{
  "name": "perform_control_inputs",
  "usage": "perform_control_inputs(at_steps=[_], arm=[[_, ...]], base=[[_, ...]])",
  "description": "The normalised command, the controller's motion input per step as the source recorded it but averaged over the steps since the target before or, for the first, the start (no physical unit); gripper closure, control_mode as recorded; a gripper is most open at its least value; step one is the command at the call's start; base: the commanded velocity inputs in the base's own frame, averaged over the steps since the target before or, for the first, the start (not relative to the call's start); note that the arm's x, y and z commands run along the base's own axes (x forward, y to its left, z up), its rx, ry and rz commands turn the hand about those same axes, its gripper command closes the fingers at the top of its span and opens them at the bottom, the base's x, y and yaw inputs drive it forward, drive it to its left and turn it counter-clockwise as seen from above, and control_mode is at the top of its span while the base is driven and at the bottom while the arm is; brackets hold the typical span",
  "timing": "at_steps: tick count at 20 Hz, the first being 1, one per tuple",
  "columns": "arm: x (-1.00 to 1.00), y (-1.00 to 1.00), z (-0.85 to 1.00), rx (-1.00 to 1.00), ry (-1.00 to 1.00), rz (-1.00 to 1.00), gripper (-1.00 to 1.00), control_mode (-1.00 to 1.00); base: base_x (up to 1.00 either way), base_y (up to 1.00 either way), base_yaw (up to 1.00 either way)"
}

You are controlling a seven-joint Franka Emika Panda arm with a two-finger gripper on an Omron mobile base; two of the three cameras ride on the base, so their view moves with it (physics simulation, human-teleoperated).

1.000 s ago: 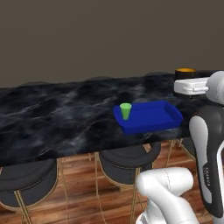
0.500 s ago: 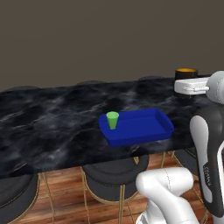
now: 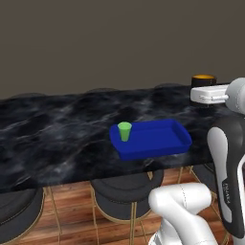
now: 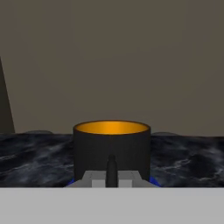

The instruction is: There is a tray on the dining counter. Grab the cup, mug, and pitcher and place them on the tray. The pitcher may be placed next to the tray if it cannot fit the tray.

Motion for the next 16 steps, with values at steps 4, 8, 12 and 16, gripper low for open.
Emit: perform_control_inputs(at_steps=[4, 8, 12, 16], arm=[[0.0, 0.0, 0.0, 0.0, 0.0, 0.0, 1.0, 1.0], [0.0, 0.0, 0.0, 0.0, 0.0, 0.0, 1.0, 1.0], [0.0, 0.0, 0.0, 0.0, 0.0, 0.0, 1.0, 1.0], [0.0, 0.0, 0.0, 0.0, 0.0, 0.0, 1.0, 1.0]], base=[[0.34, -0.27, 0.04], [0.25, -0.14, 0.02], [0.01, 0.0, 0.0], [0.0, 0.0, 0.0]])
